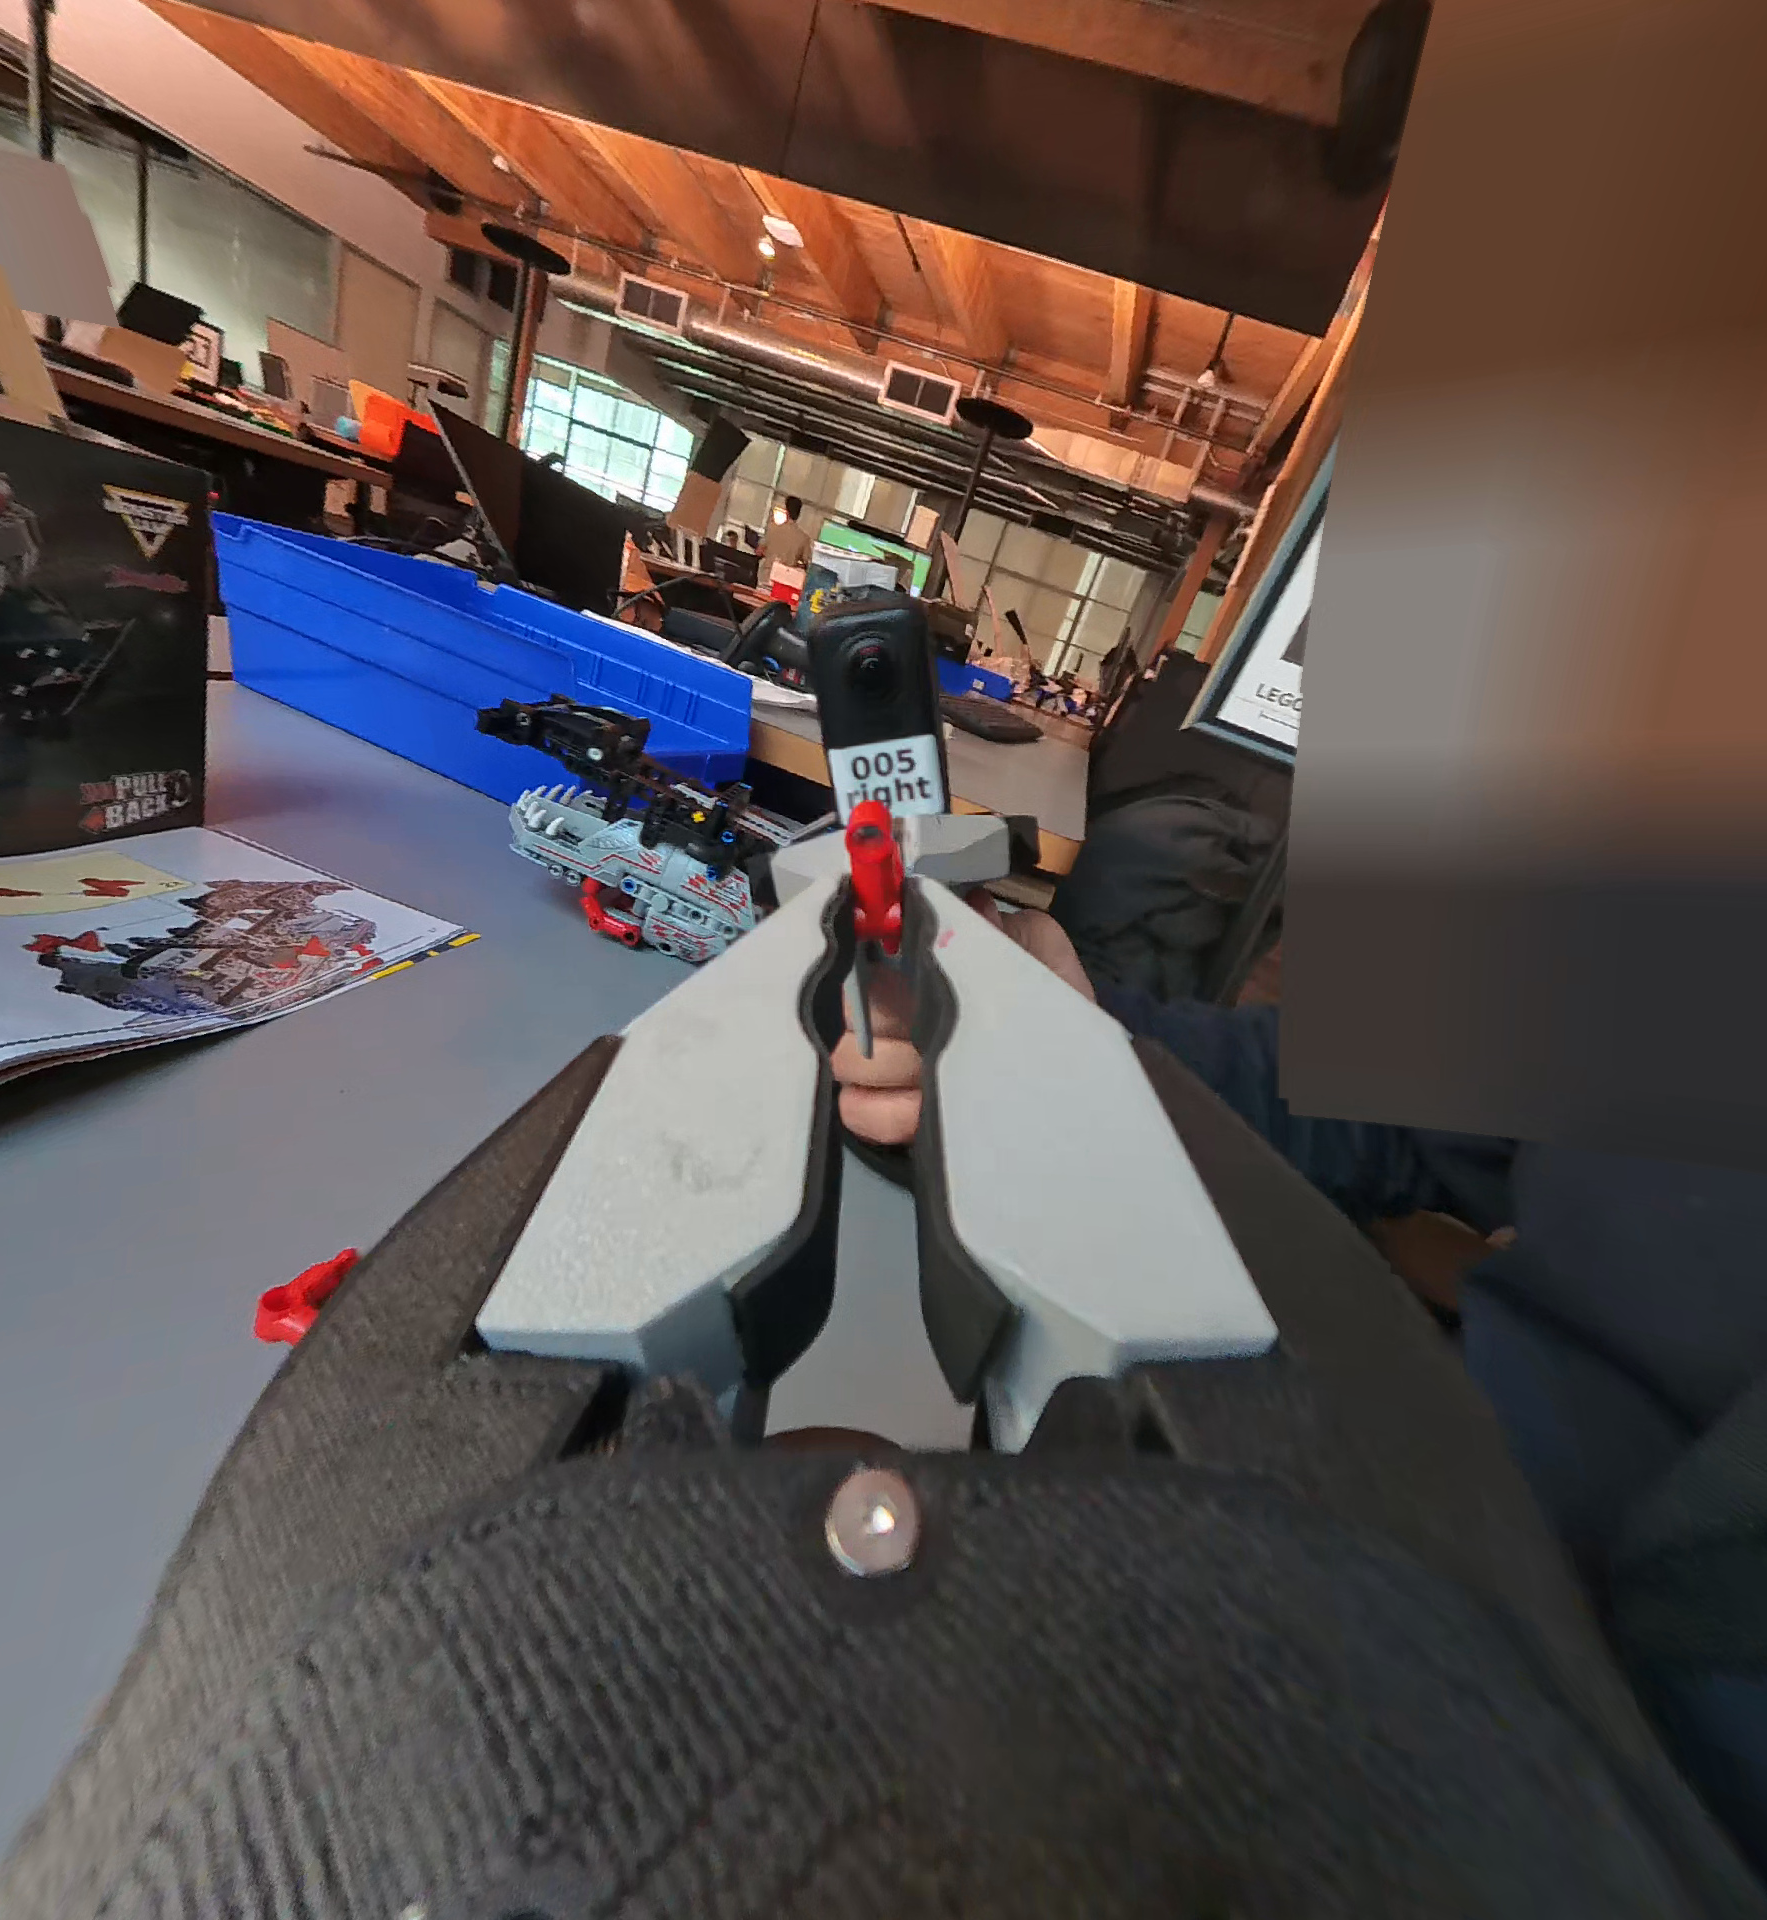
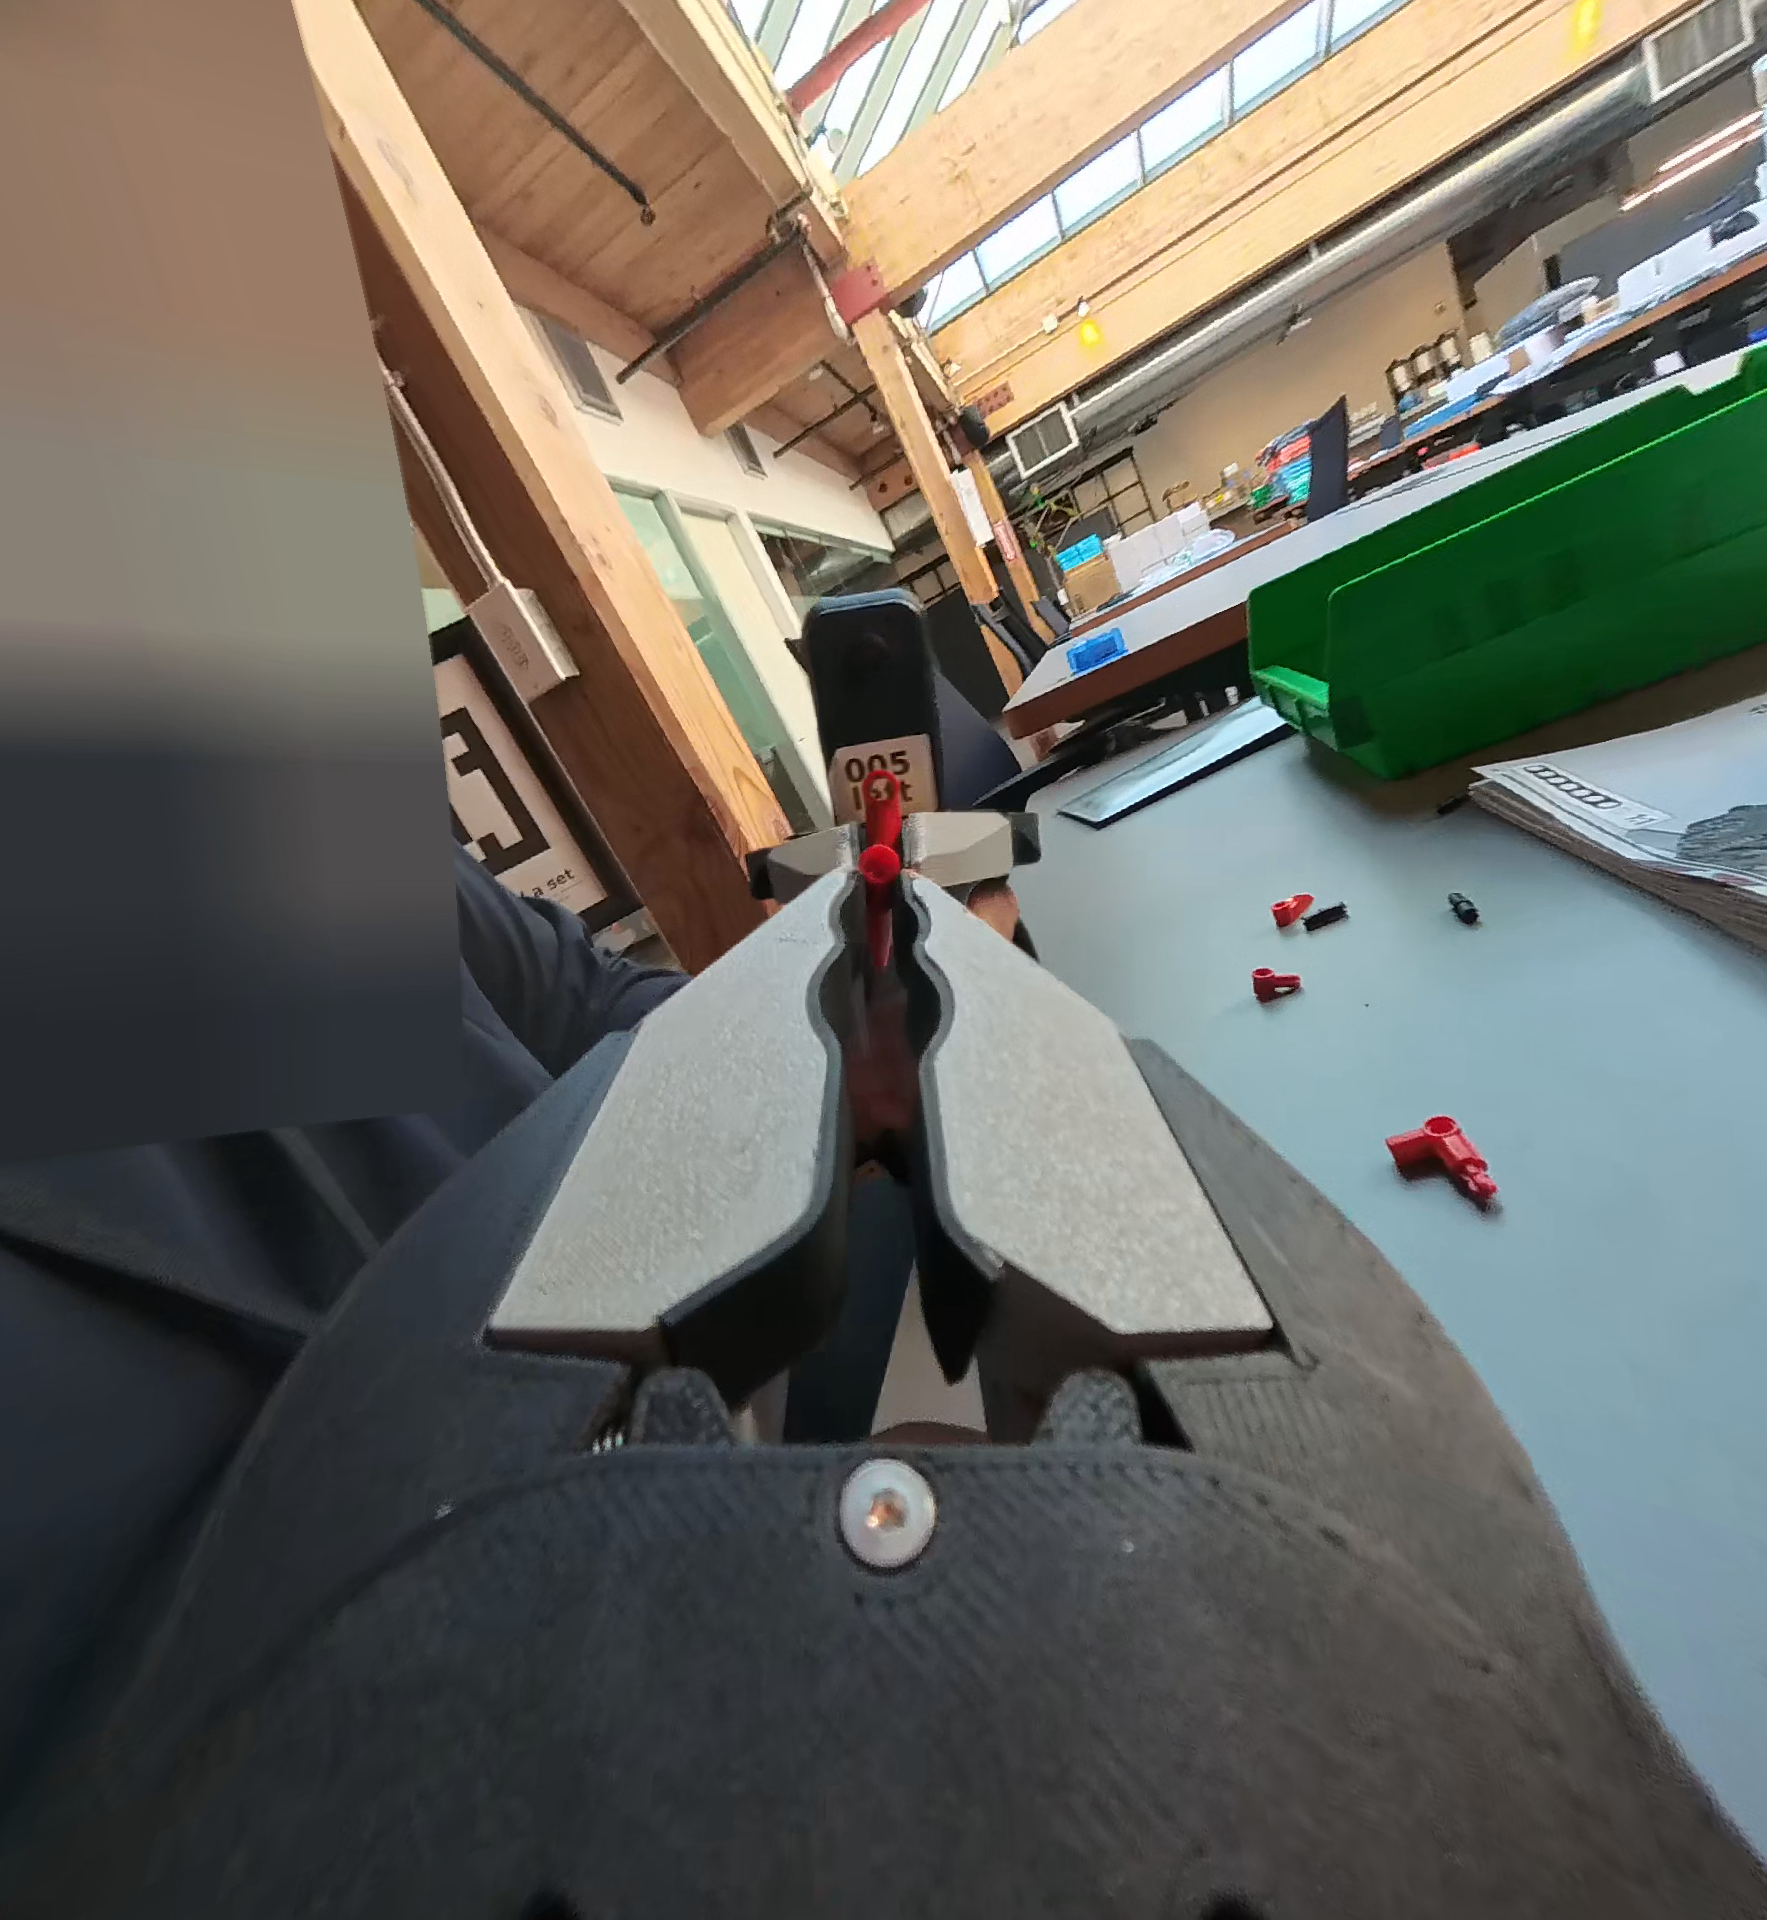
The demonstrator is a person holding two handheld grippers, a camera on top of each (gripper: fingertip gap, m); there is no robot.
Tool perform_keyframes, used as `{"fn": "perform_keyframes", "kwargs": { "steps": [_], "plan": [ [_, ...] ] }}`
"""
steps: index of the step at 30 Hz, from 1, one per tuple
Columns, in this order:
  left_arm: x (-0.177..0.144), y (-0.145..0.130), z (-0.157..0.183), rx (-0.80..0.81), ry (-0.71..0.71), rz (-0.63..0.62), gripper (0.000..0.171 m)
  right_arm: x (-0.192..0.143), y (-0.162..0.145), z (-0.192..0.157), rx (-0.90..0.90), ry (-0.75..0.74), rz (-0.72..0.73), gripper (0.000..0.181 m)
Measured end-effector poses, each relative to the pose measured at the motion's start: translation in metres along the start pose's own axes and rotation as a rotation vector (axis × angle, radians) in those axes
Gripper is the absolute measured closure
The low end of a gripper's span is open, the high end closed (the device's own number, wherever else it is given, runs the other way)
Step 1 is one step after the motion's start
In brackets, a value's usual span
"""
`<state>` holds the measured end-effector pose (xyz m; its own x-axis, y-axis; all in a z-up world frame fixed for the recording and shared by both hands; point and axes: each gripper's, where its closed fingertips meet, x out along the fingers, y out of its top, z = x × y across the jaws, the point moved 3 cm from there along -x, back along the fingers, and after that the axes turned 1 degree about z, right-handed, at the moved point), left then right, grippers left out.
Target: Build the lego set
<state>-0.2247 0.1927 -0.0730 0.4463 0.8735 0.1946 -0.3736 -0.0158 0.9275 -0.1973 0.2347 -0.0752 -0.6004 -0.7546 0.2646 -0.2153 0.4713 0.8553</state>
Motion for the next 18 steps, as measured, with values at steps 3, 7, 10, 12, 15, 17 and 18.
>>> {"fn": "perform_keyframes", "kwargs": {
  "steps": [3, 7, 10, 12, 15, 17, 18],
  "plan": [
    [0.0005, -0.0013, 0.0009, -0.009, -0.018, -0.013, 0.166, -0.0014, -0.0009, -0.0001, -0.027, 0.001, -0.041, 0.179],
    [0.0007, -0.0050, -0.0029, -0.065, -0.040, -0.063, 0.166, -0.0030, -0.0017, 0.0021, -0.089, -0.052, -0.142, 0.180],
    [0.0004, -0.0030, -0.0041, -0.070, -0.031, -0.038, 0.166, -0.0008, 0.0013, 0.0027, -0.103, -0.053, -0.163, 0.180],
    [0.0001, -0.0019, -0.0038, -0.078, -0.030, -0.018, 0.167, -0.0002, 0.0015, 0.0029, -0.088, -0.036, -0.152, 0.180],
    [0.0004, -0.0026, -0.0042, -0.078, -0.026, -0.024, 0.167, -0.0008, 0.0010, 0.0034, -0.088, -0.030, -0.161, 0.180],
    [0.0002, -0.0022, -0.0034, -0.073, -0.030, -0.020, 0.166, 0.0000, 0.0026, 0.0025, -0.123, -0.037, -0.209, 0.180],
    [-0.0002, -0.0016, -0.0032, -0.070, -0.029, -0.015, 0.166, 0.0010, 0.0038, 0.0022, -0.143, -0.040, -0.237, 0.180]
  ]
}}
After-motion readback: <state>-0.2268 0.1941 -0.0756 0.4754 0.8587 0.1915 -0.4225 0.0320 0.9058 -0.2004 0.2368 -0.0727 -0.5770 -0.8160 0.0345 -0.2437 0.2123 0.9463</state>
